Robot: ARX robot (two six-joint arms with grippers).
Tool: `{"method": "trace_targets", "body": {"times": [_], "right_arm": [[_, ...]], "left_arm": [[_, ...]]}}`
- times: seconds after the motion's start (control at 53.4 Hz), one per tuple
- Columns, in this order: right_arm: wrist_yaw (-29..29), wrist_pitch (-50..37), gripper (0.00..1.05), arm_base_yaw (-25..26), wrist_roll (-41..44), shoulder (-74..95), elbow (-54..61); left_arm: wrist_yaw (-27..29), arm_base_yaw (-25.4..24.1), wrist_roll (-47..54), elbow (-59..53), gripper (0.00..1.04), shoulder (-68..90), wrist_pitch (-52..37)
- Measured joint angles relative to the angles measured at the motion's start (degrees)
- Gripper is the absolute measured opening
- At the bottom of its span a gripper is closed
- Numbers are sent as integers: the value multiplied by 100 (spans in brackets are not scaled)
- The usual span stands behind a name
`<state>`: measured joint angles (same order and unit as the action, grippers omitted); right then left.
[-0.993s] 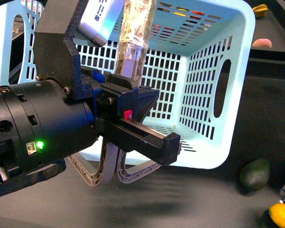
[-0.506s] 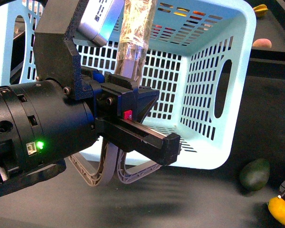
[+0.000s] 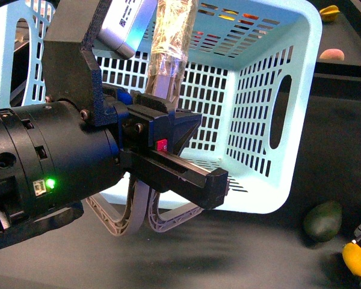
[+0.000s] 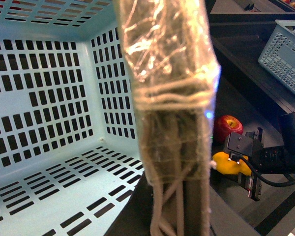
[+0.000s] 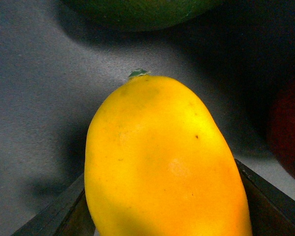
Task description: Pick mango with right arm and hold basket with left
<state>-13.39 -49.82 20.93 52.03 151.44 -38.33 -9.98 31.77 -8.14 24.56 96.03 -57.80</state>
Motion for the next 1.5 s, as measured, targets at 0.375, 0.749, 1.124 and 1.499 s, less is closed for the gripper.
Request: {"method": "trace_targets", "body": {"times": [0.375,0.749,1.124,1.499], "right_arm": [[-496,-883,67,0,-1445,-1309,935],[-616,-1593,67,-527,-3665,-4013,2317],[131,-96,67,-1947,-5477,-7508,2413],[1497,-330,66,-4002,-6098,-6627,1296]], "left_arm": [[-4,0,0,0,9,0,0],[-2,0,0,0,9,0,0],[0,0,0,0,9,0,0],[-2,0,0,0,9,0,0]]}}
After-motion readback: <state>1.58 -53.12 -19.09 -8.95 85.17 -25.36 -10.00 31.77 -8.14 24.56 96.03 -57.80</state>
